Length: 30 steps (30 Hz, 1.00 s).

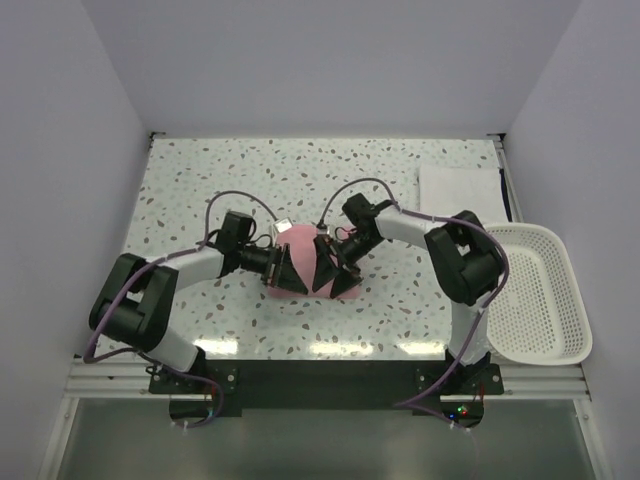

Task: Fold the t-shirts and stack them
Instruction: Fold the tshirt

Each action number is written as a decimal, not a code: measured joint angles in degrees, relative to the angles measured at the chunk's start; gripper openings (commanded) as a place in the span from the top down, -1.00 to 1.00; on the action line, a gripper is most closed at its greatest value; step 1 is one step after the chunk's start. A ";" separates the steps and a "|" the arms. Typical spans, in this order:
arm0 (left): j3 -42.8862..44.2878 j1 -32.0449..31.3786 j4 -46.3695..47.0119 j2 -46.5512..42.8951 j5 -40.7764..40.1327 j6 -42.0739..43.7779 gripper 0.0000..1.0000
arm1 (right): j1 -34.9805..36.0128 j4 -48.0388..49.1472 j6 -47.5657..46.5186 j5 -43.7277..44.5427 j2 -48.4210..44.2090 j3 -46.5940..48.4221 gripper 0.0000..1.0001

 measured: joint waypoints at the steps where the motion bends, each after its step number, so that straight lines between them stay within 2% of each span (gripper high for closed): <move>1: -0.22 0.20 0.07 0.79 -0.24 0.00 -0.96 | 0.61 0.66 0.04 0.04 0.59 -0.35 -0.97; 5: -0.26 2.47 -0.70 8.79 -1.75 2.58 -1.00 | -0.44 2.29 -0.44 0.50 4.70 -1.53 -0.97; 8: 3.19 4.52 -5.73 16.04 3.13 5.64 -1.00 | -3.17 2.38 -3.32 -1.92 6.67 -2.32 -0.97; 12: 5.09 7.58 -9.73 18.71 7.21 9.51 -1.00 | -6.58 1.22 -8.35 -4.94 7.52 -2.64 -0.97; 18: 5.31 11.41 -14.16 17.25 6.16 14.43 -1.00 | -9.33 -3.76 -14.40 -5.11 7.37 -2.40 -0.97; 24: 12.76 11.82 -23.28 15.34 0.94 23.21 -1.00 | -9.49 -13.75 -19.50 0.22 5.73 1.70 -0.97; 27: 16.96 10.73 -23.67 8.66 -4.22 25.53 -1.00 | -9.81 -16.22 -21.09 1.27 0.92 4.04 -0.97; 30: 20.26 5.44 -20.70 -0.26 -12.55 28.44 -0.97 | -11.52 -14.80 -20.06 2.89 -7.63 3.56 -0.97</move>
